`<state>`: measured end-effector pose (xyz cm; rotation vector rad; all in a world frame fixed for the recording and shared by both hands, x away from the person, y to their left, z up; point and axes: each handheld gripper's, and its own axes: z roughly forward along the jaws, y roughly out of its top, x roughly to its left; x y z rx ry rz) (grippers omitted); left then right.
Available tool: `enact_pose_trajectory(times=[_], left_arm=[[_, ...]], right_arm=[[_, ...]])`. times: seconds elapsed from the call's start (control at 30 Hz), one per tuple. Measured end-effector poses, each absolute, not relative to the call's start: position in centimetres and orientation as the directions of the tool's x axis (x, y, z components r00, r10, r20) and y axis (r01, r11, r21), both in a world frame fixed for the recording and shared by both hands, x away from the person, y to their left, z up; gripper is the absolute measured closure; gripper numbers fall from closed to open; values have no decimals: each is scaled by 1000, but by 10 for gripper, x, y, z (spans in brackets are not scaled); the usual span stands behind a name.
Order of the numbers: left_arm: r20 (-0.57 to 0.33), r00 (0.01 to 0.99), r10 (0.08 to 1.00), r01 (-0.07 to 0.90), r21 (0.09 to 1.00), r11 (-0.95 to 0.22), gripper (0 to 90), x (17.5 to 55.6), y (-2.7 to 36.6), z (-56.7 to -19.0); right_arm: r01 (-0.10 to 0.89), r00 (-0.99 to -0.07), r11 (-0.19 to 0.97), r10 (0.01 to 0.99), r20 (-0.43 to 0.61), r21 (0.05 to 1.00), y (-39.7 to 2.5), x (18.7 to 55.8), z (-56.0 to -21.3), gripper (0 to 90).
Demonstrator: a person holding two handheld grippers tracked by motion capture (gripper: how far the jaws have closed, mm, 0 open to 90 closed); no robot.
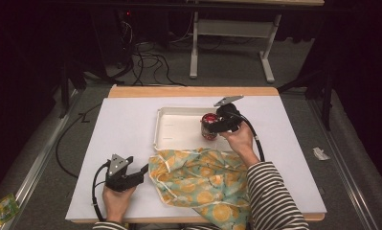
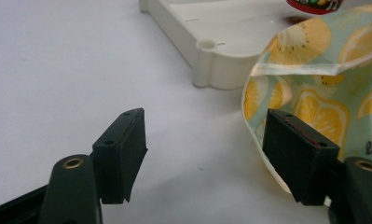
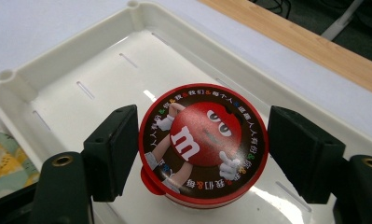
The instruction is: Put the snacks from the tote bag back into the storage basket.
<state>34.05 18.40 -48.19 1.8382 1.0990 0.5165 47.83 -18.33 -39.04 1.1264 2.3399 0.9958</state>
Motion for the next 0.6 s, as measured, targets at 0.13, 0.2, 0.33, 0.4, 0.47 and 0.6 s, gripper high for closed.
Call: enact_pose_trajectory(times=[0.13,0.2,0.33,0.4,0.47,0.6], left_arm=[[-82,518,851,479,852,-210,305,341,183,-483],[-76,519,852,480,850,-216,306,341,182,-483],[-71,518,852,483,847,-223,306,341,181,-483],[-68,518,853,484,845,-226,307,341,181,-483],[-67,516,854,486,844,-227,307,341,181,-484],[-63,518,853,482,845,-231,306,341,180,-484]], right_arm=[[548,-606,431,795,-15,717,-179,484,-399,274],[557,-603,429,797,-8,711,-177,486,-402,274],[565,-593,430,805,-16,704,-174,489,-406,273],[566,-592,431,806,-17,703,-174,490,-407,273],[570,-590,433,807,-18,698,-175,490,-409,273],[574,-581,421,814,-13,702,-177,491,-409,273]])
